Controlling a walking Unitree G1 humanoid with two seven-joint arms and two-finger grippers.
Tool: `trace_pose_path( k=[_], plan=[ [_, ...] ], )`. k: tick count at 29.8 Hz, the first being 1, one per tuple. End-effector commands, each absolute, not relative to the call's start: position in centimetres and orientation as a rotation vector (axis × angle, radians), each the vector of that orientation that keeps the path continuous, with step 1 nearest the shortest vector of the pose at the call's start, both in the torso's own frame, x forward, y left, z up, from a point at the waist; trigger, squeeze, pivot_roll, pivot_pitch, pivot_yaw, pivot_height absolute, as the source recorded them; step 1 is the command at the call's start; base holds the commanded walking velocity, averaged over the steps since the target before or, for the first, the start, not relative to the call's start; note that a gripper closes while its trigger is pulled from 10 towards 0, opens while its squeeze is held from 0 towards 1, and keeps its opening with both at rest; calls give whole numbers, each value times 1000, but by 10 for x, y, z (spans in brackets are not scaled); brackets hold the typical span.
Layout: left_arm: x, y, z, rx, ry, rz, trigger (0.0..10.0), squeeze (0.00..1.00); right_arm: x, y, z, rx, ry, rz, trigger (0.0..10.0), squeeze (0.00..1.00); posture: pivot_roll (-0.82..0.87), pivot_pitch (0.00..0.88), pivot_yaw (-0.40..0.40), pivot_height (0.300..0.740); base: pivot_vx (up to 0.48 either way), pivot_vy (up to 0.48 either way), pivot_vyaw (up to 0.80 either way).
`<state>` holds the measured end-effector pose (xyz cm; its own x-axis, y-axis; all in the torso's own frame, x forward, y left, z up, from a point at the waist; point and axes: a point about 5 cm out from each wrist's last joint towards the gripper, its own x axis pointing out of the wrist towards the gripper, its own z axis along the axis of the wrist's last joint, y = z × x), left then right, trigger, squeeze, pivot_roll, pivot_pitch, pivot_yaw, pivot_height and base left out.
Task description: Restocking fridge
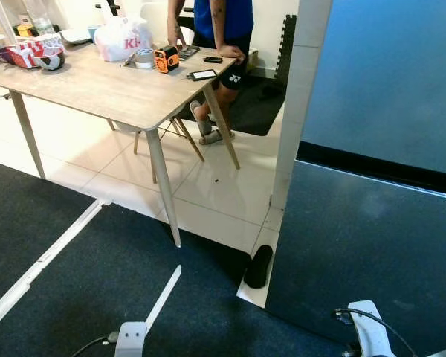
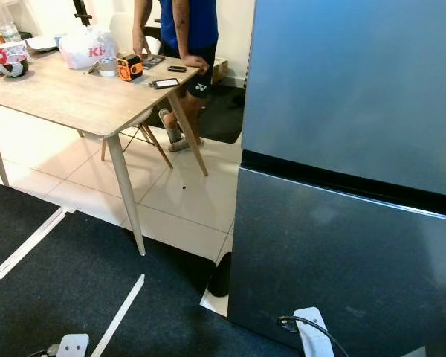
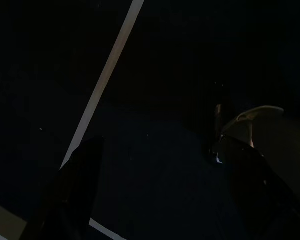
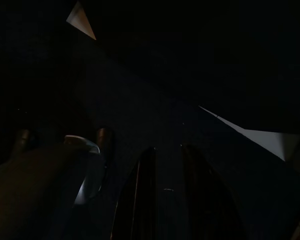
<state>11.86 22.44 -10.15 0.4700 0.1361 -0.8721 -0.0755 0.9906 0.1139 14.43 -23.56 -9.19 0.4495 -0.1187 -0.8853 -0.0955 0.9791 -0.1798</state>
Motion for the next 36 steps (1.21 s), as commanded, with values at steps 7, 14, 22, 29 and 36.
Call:
trace_pose_path(
  k=[7, 14, 22, 29, 36],
  plan=[
    [120, 227, -101, 73, 1083, 139, 10000, 0, 146, -233, -92, -218, 1110, -14, 10000, 0, -16, 0, 4, 740, 0, 0, 0],
    [120, 226, -101, 67, 1087, 140, 10000, 0, 150, -235, -90, -225, 1098, -23, 10000, 0, -24, 0, 14, 740, 0, 0, 0],
    [119, 233, -100, 93, 1089, 135, 10000, 0, 143, -228, -94, -221, 1117, -10, 10000, 0, -22, 0, 29, 740, 0, 0, 0],
    [118, 232, -100, 104, 1088, 124, 10000, 0, 138, -229, -96, -213, 1129, -19, 10000, 0, -24, 0, 32, 740, 0, 0, 0],
    [113, 223, -104, 89, 1099, 111, 10000, 0, 138, -237, -94, -224, 1128, -29, 10000, 0, -6, 0, 14, 740, 0, 0, 0]
  ],
)
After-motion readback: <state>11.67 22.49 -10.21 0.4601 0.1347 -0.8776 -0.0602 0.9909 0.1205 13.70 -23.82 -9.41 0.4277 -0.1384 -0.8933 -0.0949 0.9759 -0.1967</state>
